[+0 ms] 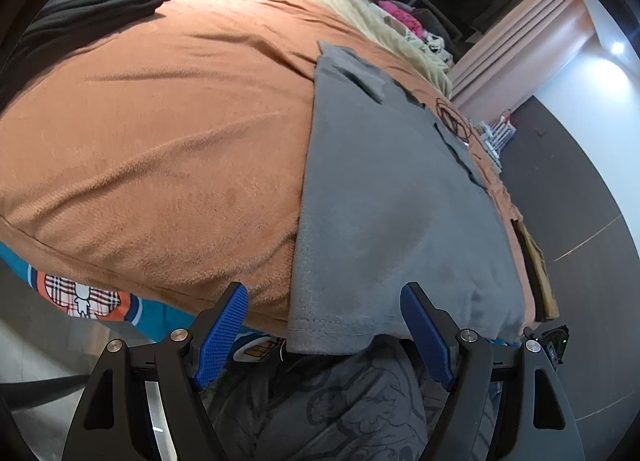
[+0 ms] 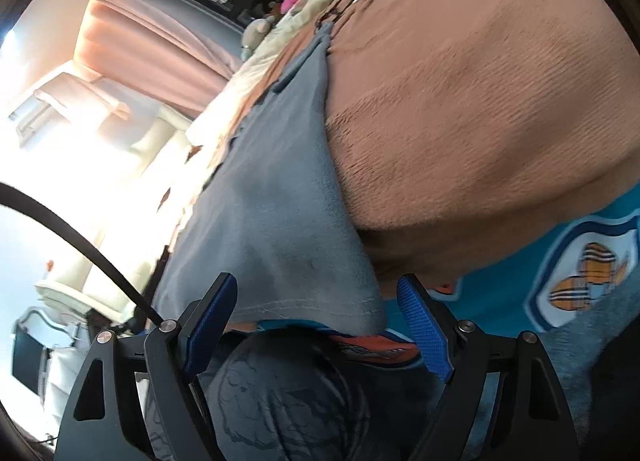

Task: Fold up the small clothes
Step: 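Move both tools down to the grey T-shirt's hem edge, then grasp the hem with the right tool while the left tool grasps the hem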

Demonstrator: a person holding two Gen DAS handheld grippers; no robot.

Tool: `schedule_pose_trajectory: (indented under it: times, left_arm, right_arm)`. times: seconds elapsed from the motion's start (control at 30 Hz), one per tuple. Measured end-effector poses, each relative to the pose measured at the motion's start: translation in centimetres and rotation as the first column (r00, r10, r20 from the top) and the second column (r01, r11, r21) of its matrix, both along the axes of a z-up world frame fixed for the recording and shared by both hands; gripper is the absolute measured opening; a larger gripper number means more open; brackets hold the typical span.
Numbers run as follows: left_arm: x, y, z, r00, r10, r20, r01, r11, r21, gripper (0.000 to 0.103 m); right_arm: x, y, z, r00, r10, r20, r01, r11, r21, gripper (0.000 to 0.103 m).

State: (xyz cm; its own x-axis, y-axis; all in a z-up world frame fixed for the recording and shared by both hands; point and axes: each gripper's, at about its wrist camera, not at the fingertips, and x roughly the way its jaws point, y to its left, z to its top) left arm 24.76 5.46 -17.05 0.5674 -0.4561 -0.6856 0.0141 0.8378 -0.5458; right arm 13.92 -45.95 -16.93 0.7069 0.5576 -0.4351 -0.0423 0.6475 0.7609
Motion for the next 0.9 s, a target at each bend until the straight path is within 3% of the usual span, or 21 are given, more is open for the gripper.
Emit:
schedule_pose_trajectory:
  times: [0.07, 0.2, 0.27, 0.43, 0.9]
  left_arm:
    - [0.1, 0.0, -0.3, 1.0, 0.006, -0.01, -0.006, 1.0, -0.001, 0.08]
    - [0.0, -0.1, -0.6, 1.0, 0.014, -0.02, -0.015, 1.0, -0.012, 0.08]
    - [-0.1, -0.1, -0.6, 1.0, 0.012, -0.014, -0.012, 1.0, -0.01, 0.08]
    - [-0.2, 0.0, -0.9, 0.999, 0.021, -0.026, -0.022, 0.999, -0.04, 0.08]
    - [-1.2, 1.0, -2.3, 0.998, 0.051, -0.026, -0.054, 0.99, -0.131, 0.08]
  right_arm:
    - [0.4, -0.4, -0.5, 1.0, 0.016, 0.012, -0.016, 0.999, 0.029, 0.068]
    - [-0.4, -1.5, -1.4, 1.0, 0.017, 0.025, -0.019, 0.997, 0.08, 0.04]
    - [-0.8, -2.2, -1.3, 0.999, 0.008, 0.037, -0.012, 0.995, 0.102, 0.033]
    - [-2.3, -3.7, -0.7, 0.998, -0.028, 0.061, 0.021, 0.994, 0.109, 0.006]
    - [-4.3, -1.5, 4.1, 0.988, -0.116, 0.103, 0.116, 0.993, 0.007, 0.003]
